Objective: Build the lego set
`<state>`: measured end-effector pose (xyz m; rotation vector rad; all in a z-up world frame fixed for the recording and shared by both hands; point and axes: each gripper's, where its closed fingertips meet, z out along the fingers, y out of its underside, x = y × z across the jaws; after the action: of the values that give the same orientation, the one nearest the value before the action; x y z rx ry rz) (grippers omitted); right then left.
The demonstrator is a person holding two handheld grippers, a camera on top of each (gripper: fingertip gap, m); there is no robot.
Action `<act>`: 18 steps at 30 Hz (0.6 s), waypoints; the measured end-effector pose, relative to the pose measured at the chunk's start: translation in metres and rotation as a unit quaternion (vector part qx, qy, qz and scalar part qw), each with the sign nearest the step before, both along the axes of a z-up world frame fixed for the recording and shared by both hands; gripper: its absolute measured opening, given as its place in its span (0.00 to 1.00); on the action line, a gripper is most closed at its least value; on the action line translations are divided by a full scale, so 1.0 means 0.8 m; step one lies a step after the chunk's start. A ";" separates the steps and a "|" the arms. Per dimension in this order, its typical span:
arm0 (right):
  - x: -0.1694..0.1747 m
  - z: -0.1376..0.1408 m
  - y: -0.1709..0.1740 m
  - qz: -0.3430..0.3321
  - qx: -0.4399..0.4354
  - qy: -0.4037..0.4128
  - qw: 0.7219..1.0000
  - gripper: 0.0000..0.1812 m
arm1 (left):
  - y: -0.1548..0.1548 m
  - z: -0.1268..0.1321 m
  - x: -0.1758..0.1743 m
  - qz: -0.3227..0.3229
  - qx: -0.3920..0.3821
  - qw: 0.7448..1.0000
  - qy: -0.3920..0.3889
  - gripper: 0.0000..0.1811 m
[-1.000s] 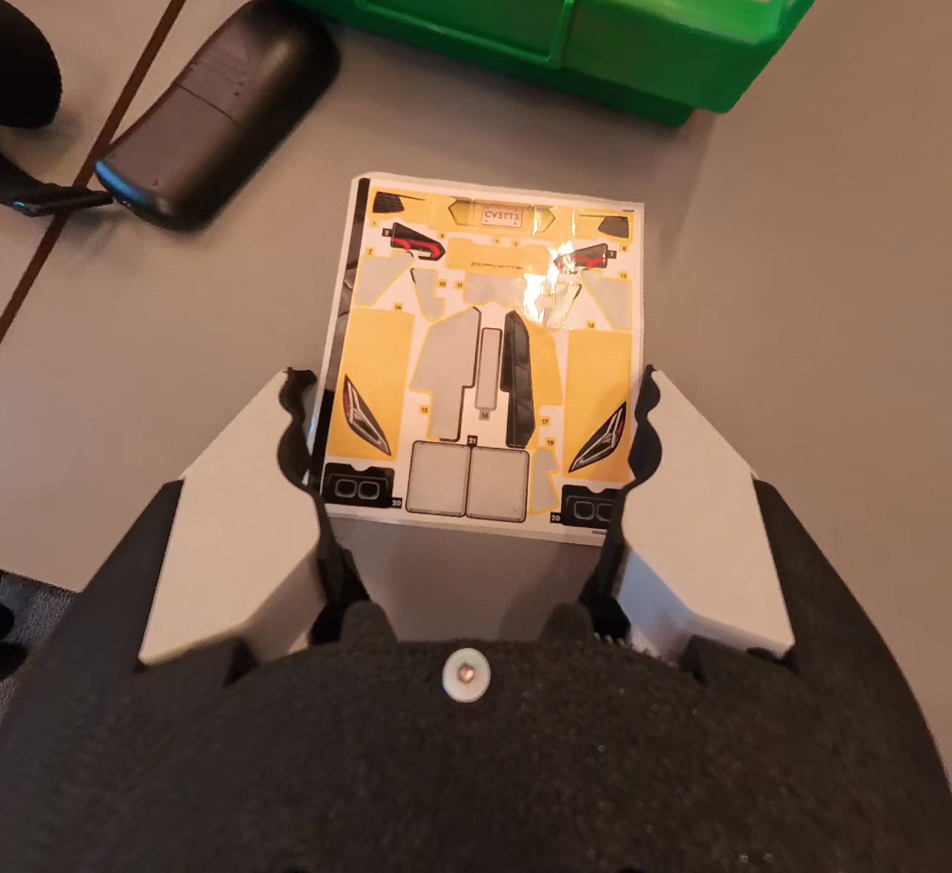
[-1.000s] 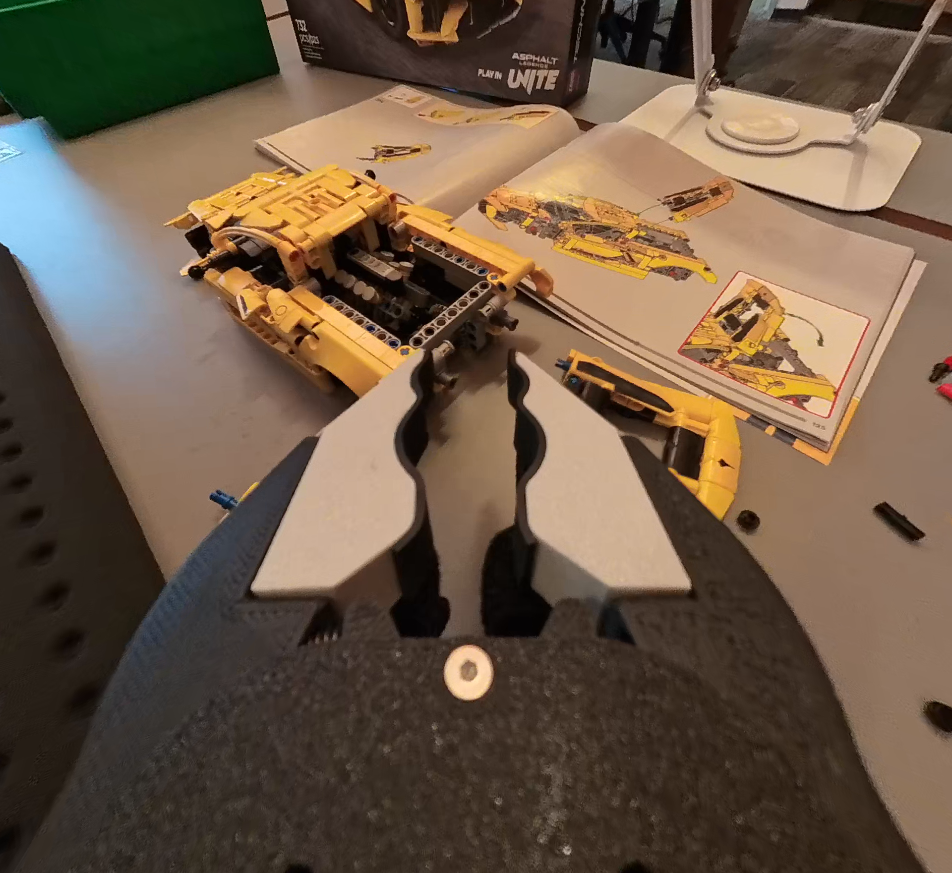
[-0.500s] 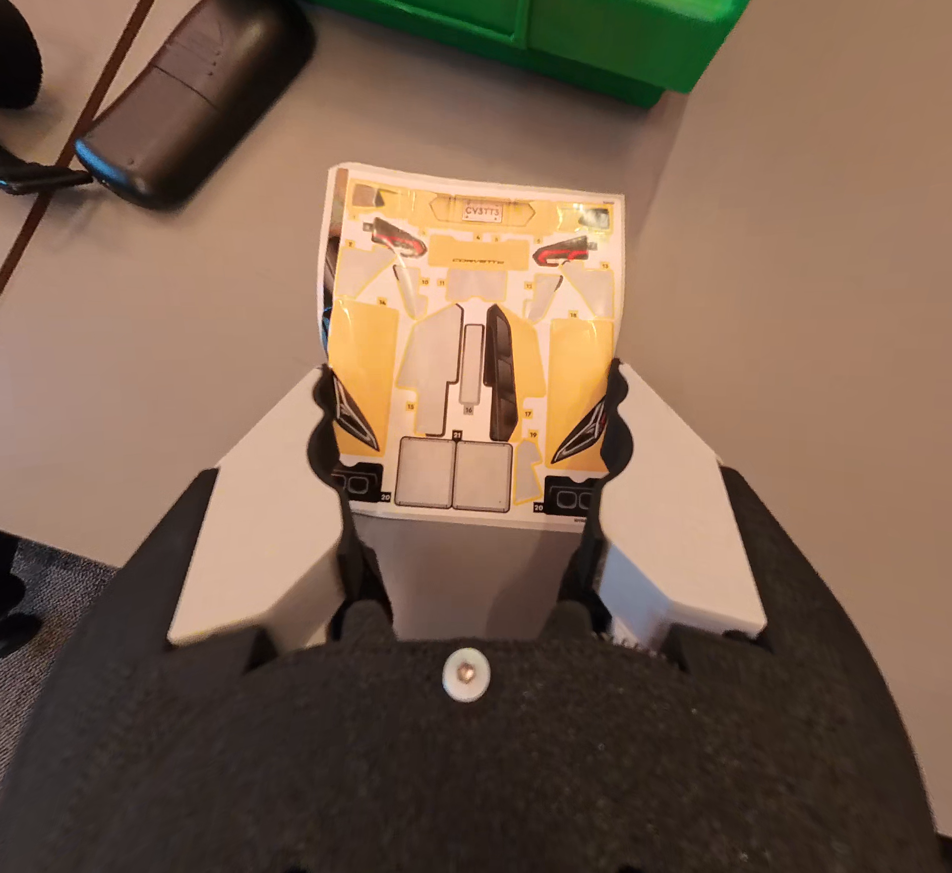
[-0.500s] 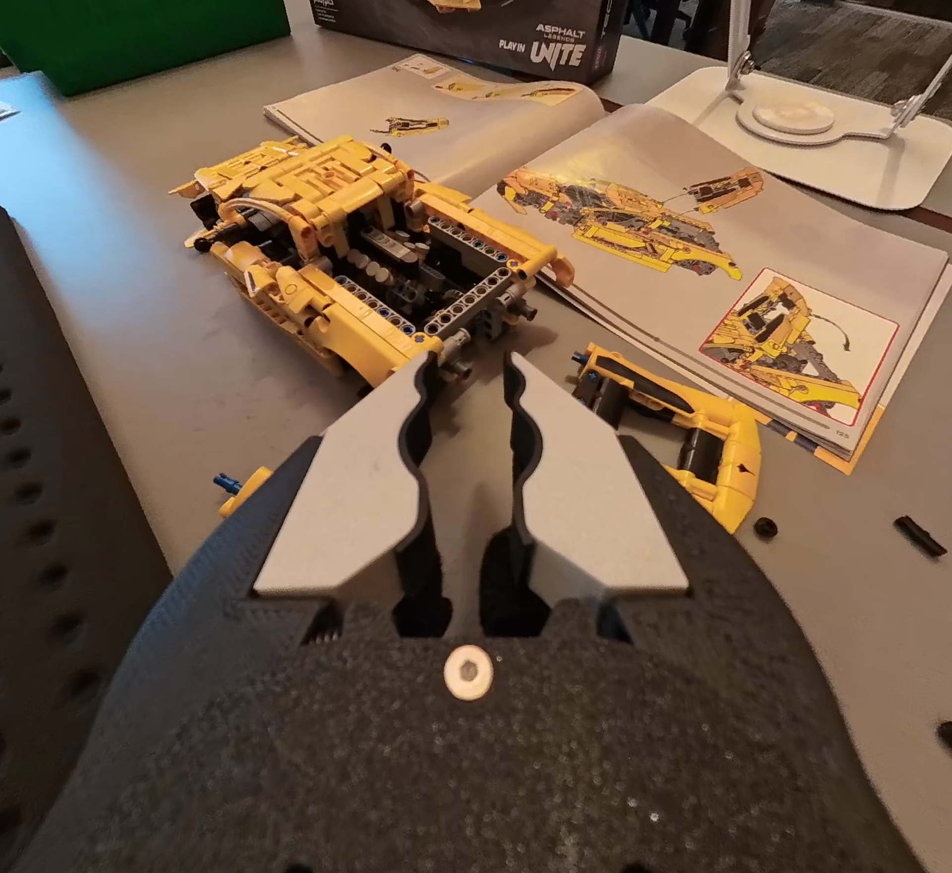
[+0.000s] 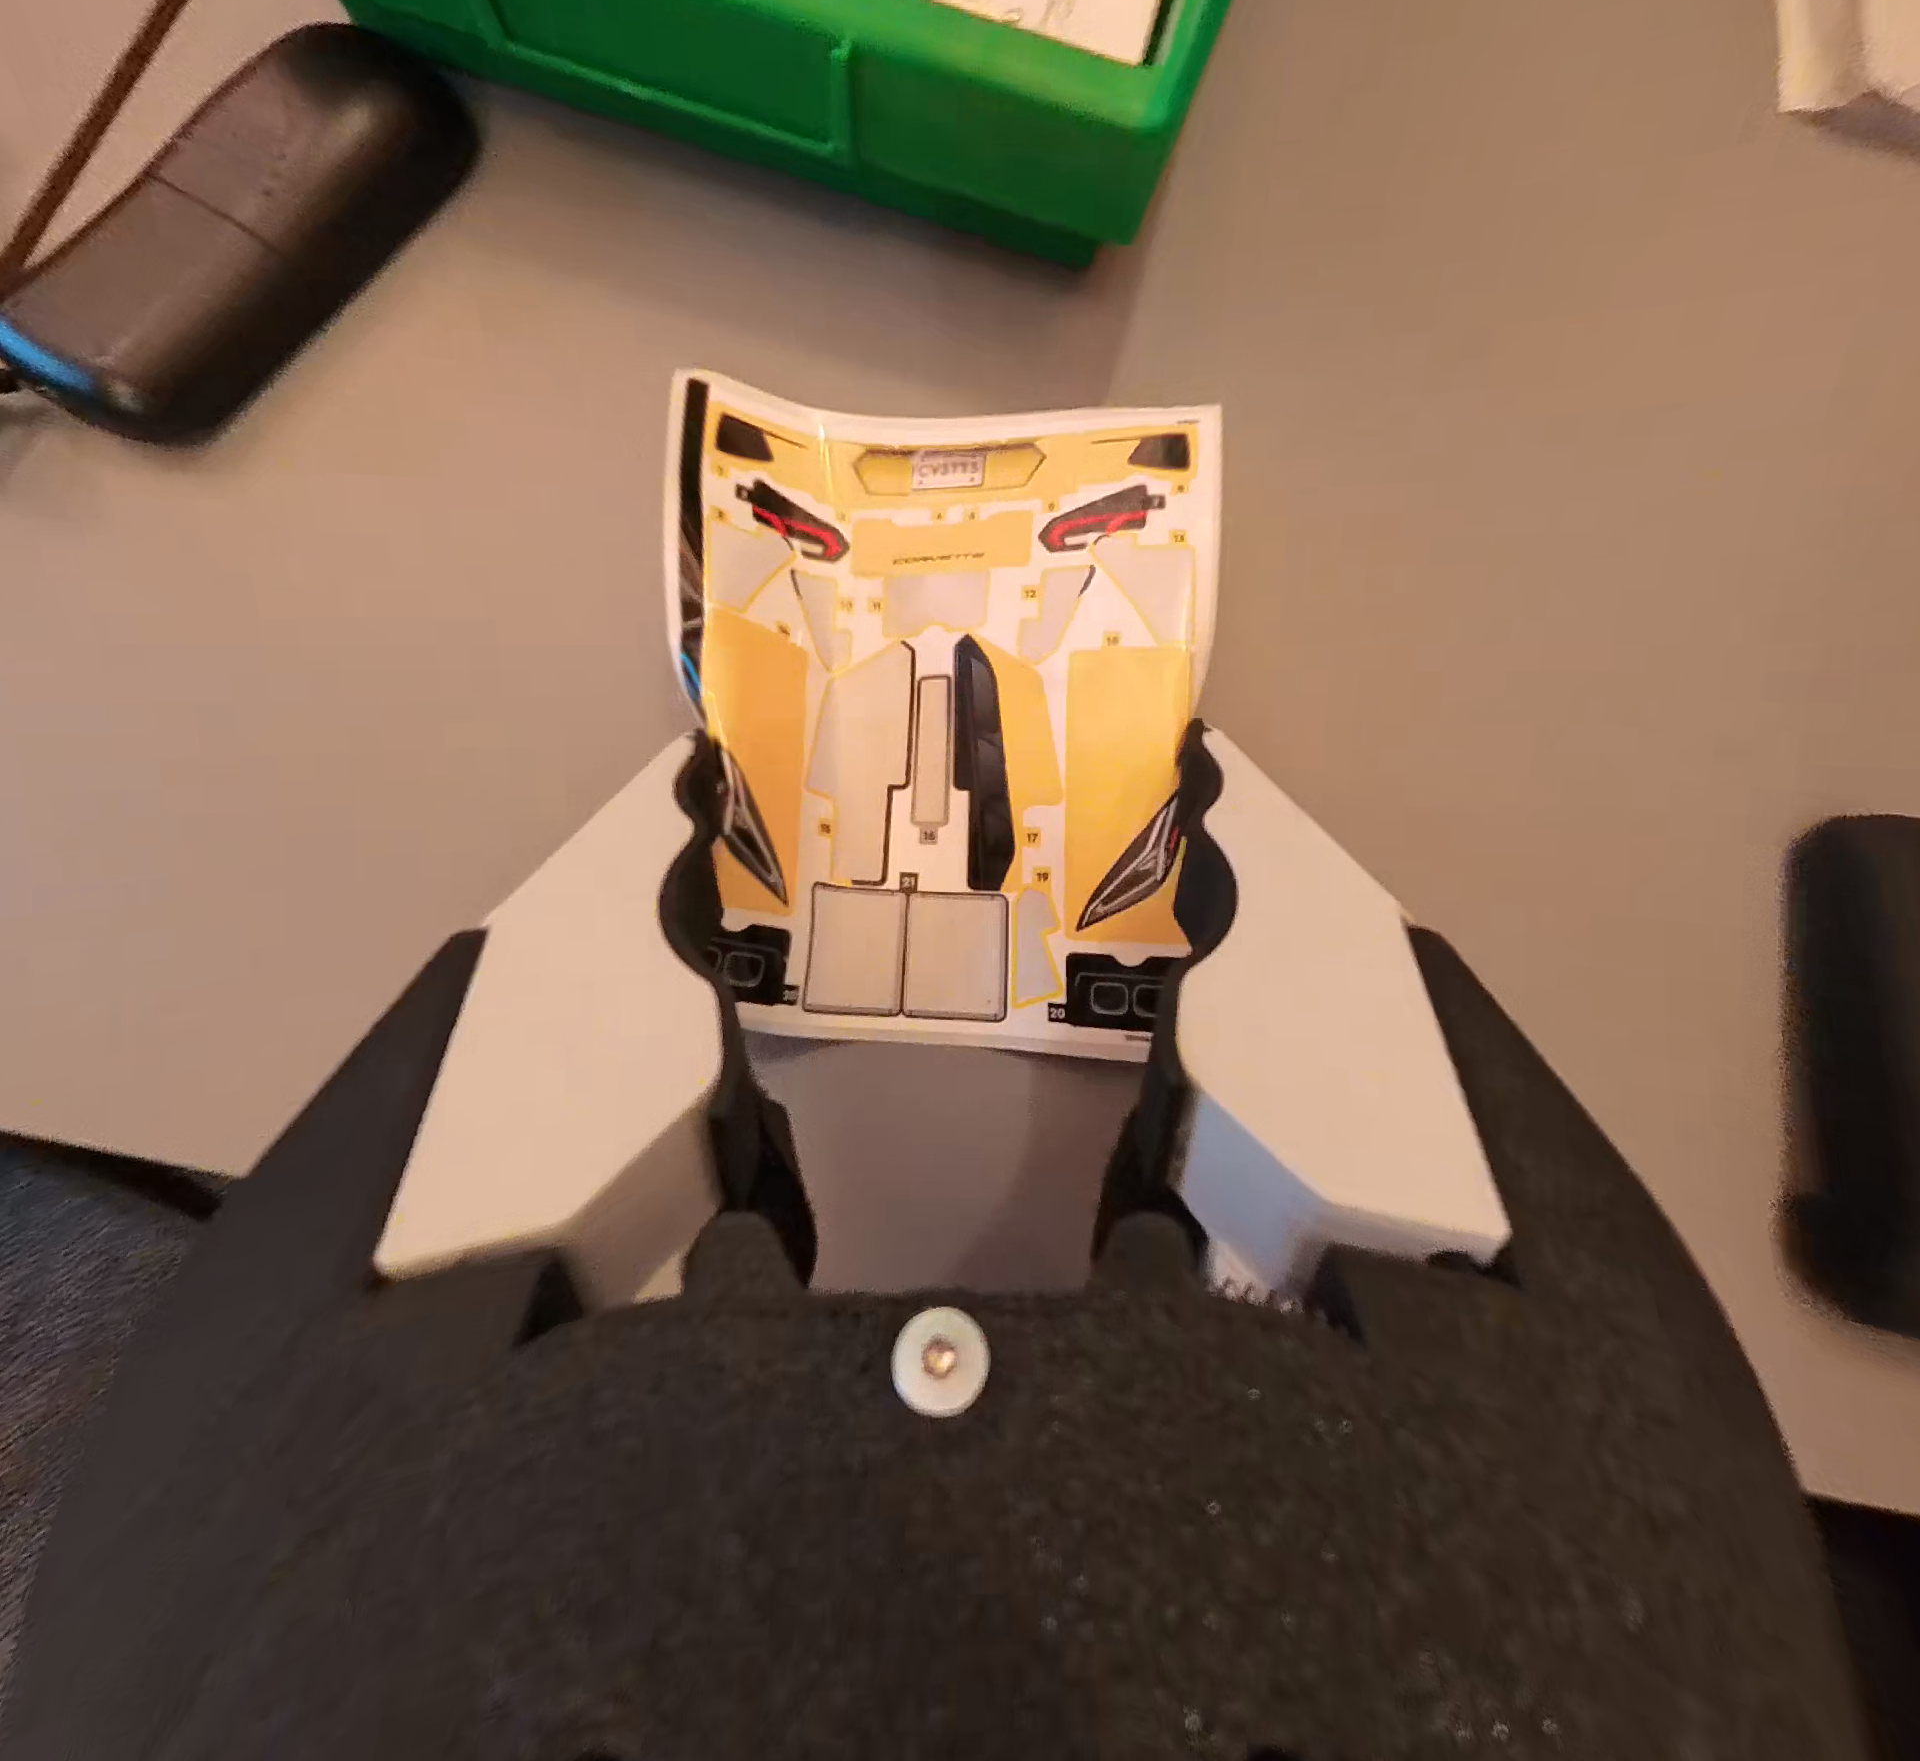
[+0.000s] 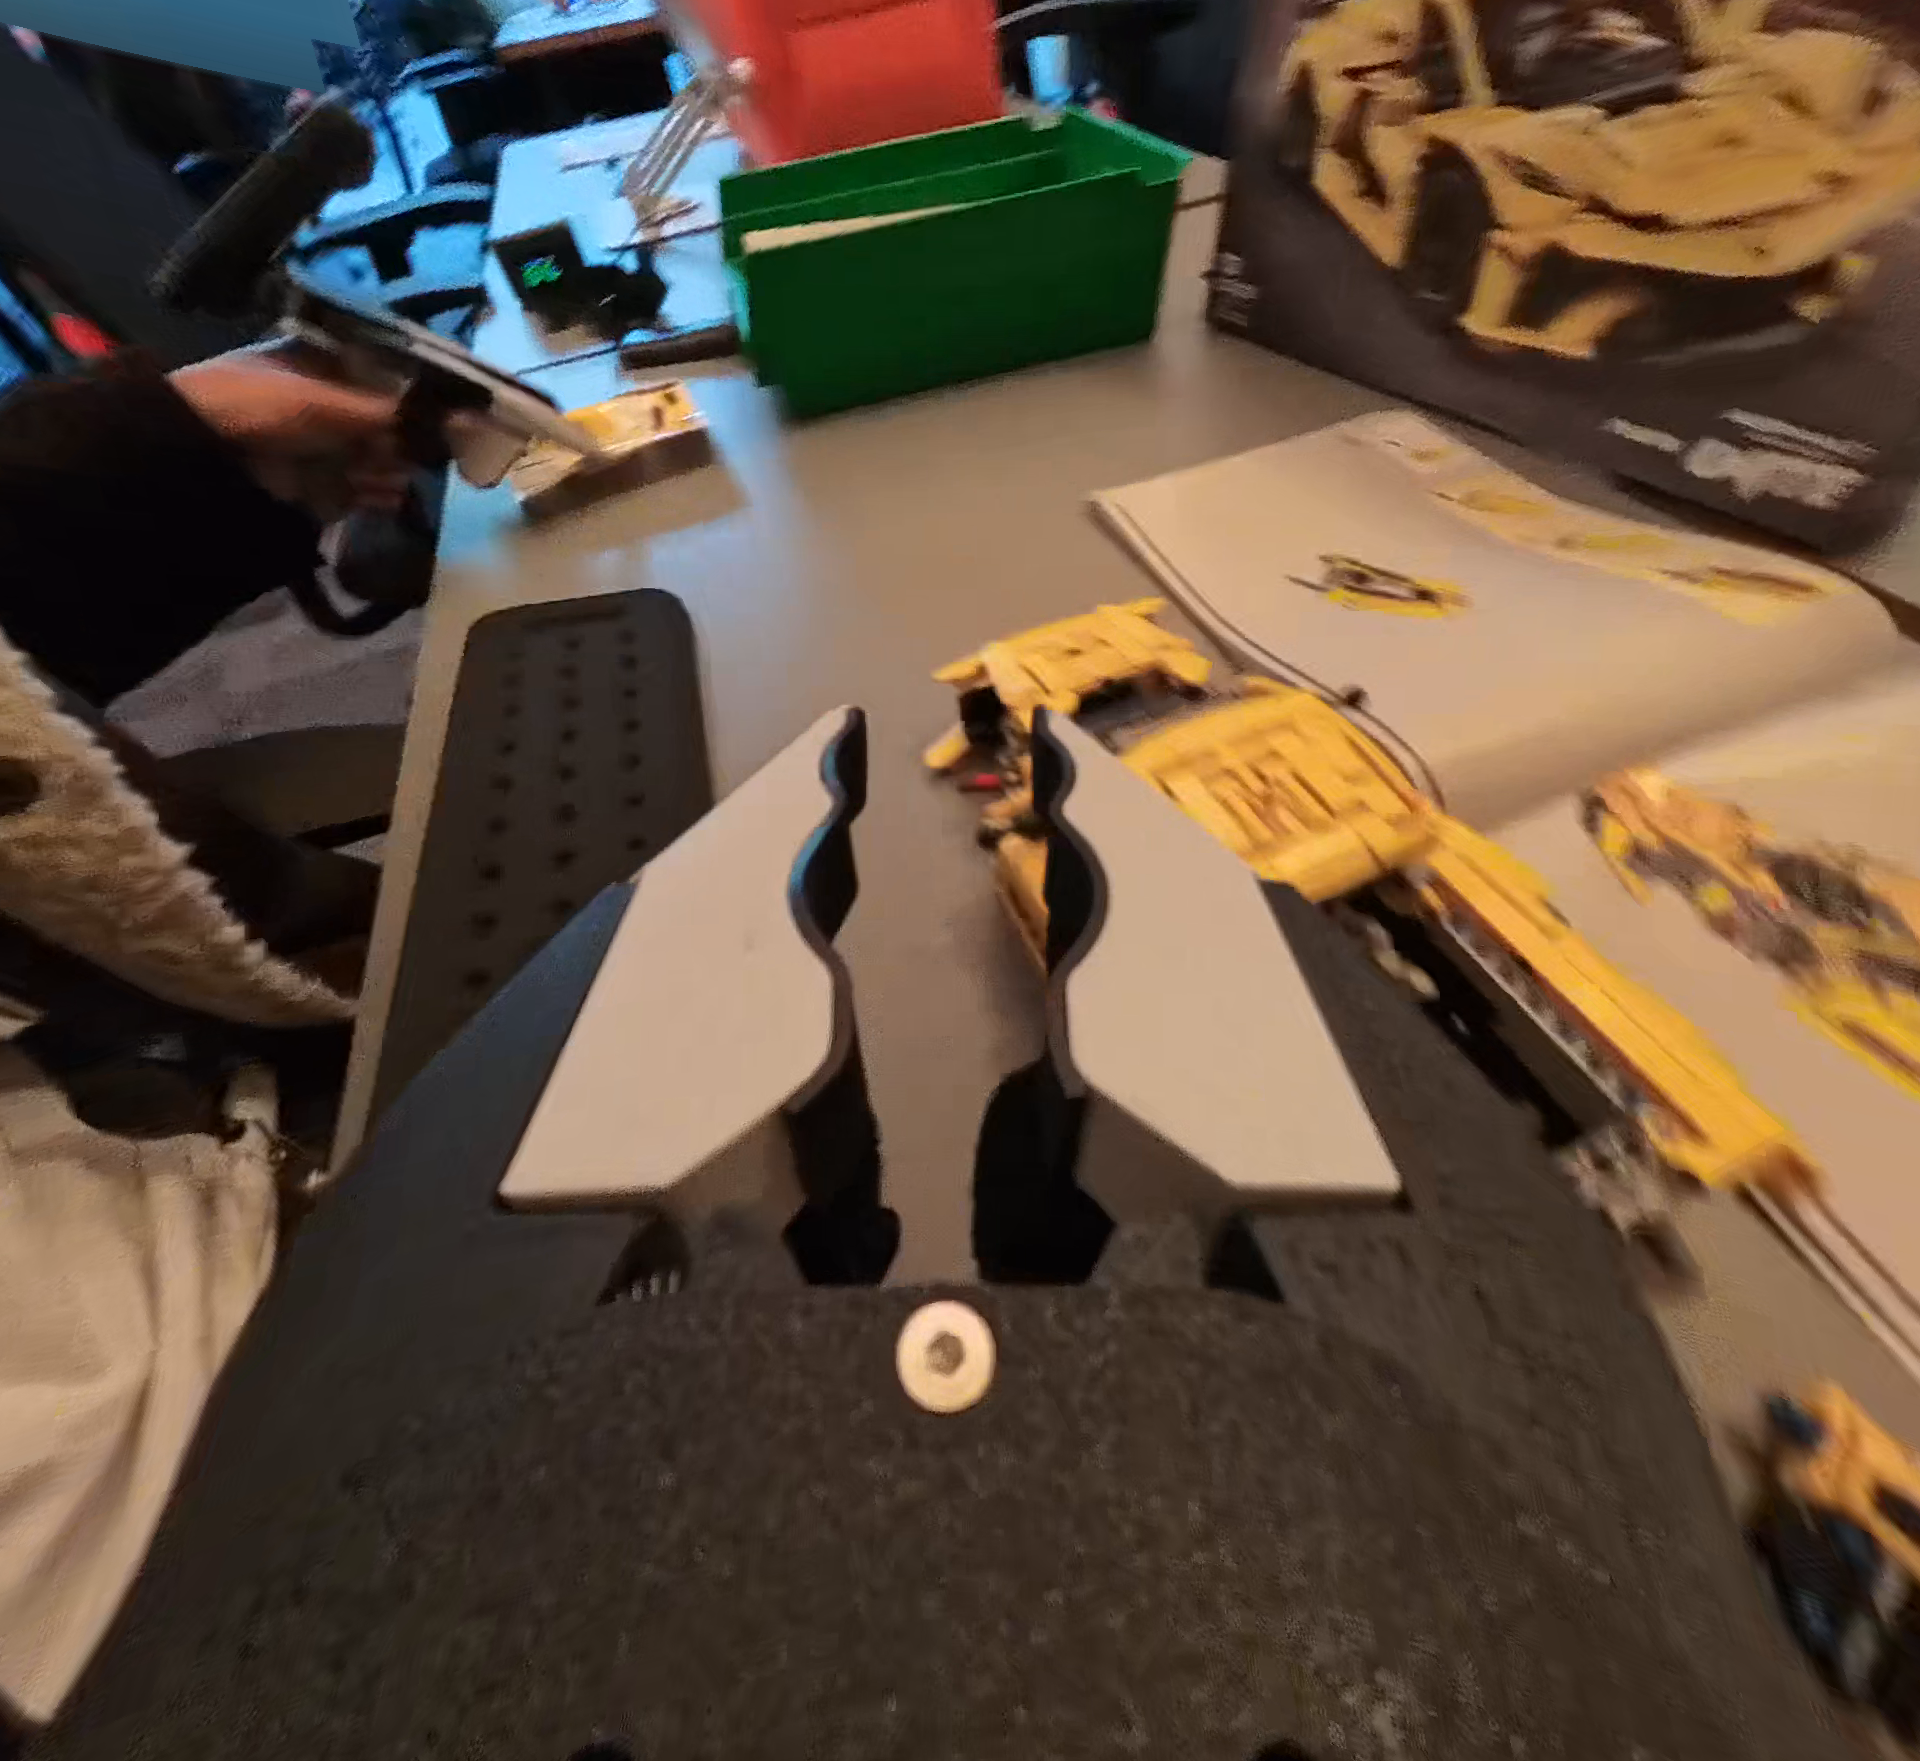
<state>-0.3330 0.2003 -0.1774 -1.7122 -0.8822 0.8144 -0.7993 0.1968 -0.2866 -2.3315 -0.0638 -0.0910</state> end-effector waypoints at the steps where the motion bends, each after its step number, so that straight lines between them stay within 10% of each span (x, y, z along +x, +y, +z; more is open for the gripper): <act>1: -0.016 0.003 0.000 0.012 0.012 -0.010 1.000 0.17 | 0.000 0.003 0.007 -0.006 0.004 1.000 -0.011 0.48; 18: -0.044 -0.006 -0.004 0.065 -0.021 0.032 0.997 0.16 | -0.006 0.036 0.055 -0.063 0.047 0.985 -0.152 0.47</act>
<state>-0.3679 0.1973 -0.1819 -1.6685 -0.9454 0.9749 -0.7556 0.1920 -0.2579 -2.2087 -0.0620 -0.5017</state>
